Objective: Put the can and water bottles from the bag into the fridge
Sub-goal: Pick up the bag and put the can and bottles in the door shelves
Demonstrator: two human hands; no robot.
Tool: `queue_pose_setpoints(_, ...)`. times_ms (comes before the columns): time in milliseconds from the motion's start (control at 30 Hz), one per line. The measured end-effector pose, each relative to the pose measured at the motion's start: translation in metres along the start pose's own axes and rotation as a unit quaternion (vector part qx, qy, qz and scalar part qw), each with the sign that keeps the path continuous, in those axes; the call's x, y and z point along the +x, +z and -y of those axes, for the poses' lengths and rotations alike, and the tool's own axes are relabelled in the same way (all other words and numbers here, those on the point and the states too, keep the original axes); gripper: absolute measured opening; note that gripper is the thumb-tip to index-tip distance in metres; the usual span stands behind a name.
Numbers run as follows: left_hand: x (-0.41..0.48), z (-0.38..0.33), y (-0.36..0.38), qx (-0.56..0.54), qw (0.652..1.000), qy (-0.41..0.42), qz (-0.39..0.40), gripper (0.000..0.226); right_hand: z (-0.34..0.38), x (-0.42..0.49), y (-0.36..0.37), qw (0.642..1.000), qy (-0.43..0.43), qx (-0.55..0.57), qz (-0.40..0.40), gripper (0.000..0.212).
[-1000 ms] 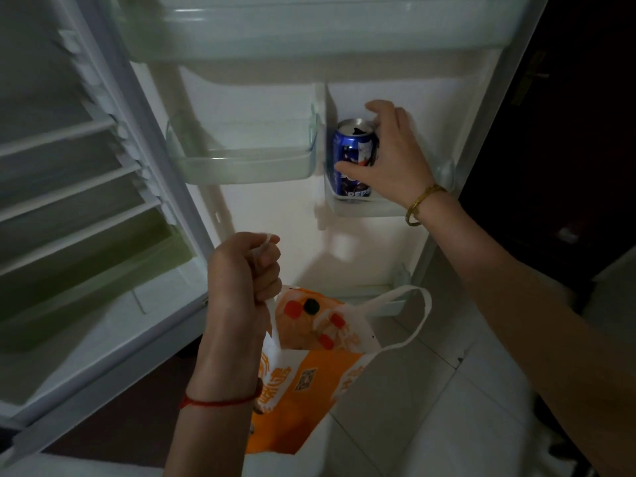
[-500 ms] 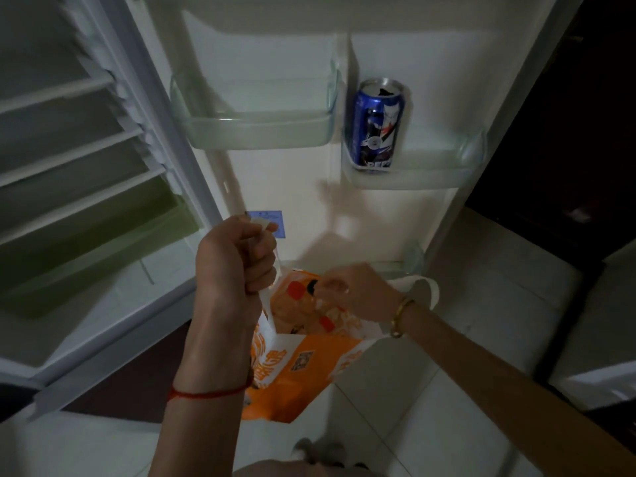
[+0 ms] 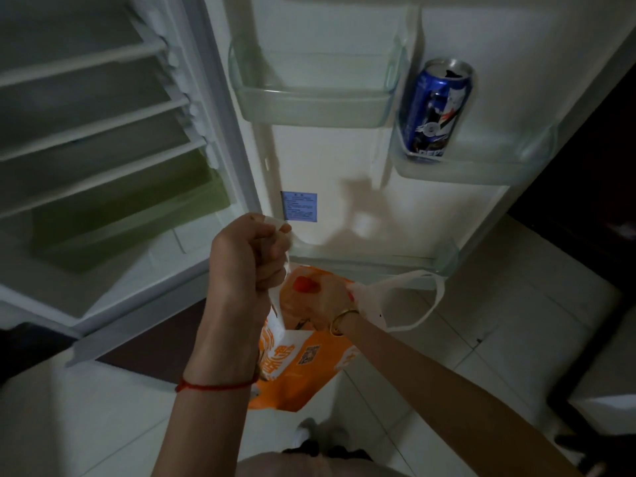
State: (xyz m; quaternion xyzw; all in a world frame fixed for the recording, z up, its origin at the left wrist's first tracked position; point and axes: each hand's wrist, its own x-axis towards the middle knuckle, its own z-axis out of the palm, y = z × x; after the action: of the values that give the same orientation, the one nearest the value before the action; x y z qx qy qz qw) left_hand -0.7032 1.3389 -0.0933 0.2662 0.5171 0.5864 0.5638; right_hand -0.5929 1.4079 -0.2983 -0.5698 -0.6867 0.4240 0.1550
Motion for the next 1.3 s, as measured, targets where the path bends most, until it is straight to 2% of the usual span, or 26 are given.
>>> queue_pose_setpoints(133,-0.003,-0.003,-0.01,-0.007,1.0,0.004,-0.016,0.025,0.002,-0.009,0.013,0.996,-0.053,0.059,-0.051,0.036)
queue_pose_setpoints(200,-0.005,-0.005,-0.015,-0.007,1.0,0.004,-0.021,0.025,0.01,-0.018,0.013,0.995,-0.065,0.054,-0.054,0.039)
queue_pose_setpoints(267,-0.007,-0.007,-0.02,-0.007,1.0,0.005,-0.025,0.025,0.017,-0.027,0.008,0.993,-0.074,0.034,-0.083,0.032)
queue_pose_setpoints(333,-0.008,-0.008,-0.024,-0.009,1.0,0.004,-0.03,0.026,0.023,-0.037,-0.004,0.99,-0.082,0.043,-0.108,0.024)
queue_pose_setpoints(433,-0.006,-0.008,-0.029,-0.01,0.999,0.0,-0.039,0.026,0.033,-0.053,-0.032,0.978,-0.096,0.121,-0.14,0.023)
queue_pose_setpoints(600,0.0,-0.004,-0.037,-0.001,0.998,-0.006,-0.062,0.024,0.048,-0.063,-0.081,0.955,-0.165,0.096,-0.227,0.022)
queue_pose_setpoints(800,0.006,-0.004,-0.049,0.016,0.997,-0.017,-0.077,0.024,0.057,-0.051,-0.12,0.949,-0.179,0.074,-0.248,0.026)
queue_pose_setpoints(1033,0.015,-0.001,-0.06,0.006,0.995,-0.026,-0.096,0.023,0.071,-0.013,-0.128,0.941,-0.208,0.026,-0.264,0.028)
queue_pose_setpoints(1300,0.024,0.003,-0.059,-0.003,0.994,-0.03,-0.101,0.024,0.085,0.048,-0.105,0.953,-0.201,-0.057,-0.219,0.035)
